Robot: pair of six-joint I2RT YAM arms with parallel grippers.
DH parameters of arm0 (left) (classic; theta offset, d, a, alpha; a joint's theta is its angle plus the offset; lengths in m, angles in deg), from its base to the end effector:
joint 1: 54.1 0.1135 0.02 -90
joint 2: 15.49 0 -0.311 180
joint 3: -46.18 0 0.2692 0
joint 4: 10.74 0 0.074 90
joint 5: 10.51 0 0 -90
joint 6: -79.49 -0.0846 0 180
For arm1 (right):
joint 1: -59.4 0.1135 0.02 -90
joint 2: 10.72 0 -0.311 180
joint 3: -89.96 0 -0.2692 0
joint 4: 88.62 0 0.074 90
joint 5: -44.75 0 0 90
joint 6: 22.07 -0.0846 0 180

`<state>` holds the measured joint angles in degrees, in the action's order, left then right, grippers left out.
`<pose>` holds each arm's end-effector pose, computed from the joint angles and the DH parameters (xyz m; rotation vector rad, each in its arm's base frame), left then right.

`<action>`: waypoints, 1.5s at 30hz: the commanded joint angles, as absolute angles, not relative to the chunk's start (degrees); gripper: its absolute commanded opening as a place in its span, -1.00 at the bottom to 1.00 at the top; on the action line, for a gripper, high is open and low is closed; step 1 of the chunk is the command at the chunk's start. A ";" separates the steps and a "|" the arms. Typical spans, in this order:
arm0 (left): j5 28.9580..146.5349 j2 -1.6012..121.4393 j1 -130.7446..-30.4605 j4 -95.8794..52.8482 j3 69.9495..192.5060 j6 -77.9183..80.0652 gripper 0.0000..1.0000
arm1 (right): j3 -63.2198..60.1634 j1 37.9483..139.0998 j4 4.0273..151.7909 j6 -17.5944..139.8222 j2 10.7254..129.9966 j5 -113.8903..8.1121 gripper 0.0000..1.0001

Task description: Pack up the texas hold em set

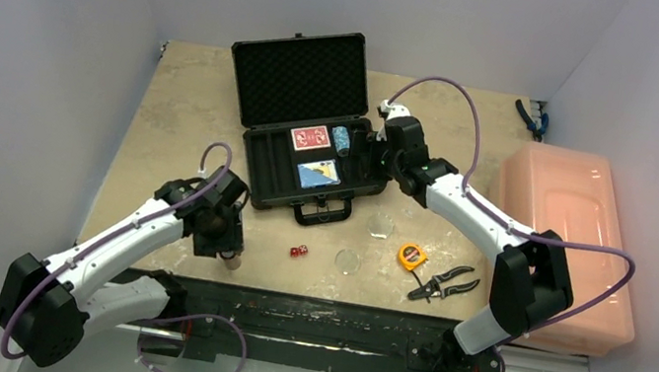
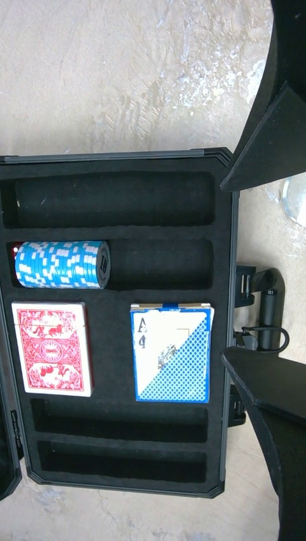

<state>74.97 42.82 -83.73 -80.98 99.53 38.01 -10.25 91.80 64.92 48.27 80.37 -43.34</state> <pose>0.1469 -0.0759 0.2018 -0.4885 2.8464 -0.1479 0.3521 0.2201 0.2746 -0.2333 2.2569 0.4542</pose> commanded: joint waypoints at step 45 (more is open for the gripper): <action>78.28 45.53 -85.04 -78.62 106.82 28.52 -1.00 | -22.84 92.09 80.49 53.03 66.40 -53.24 0.98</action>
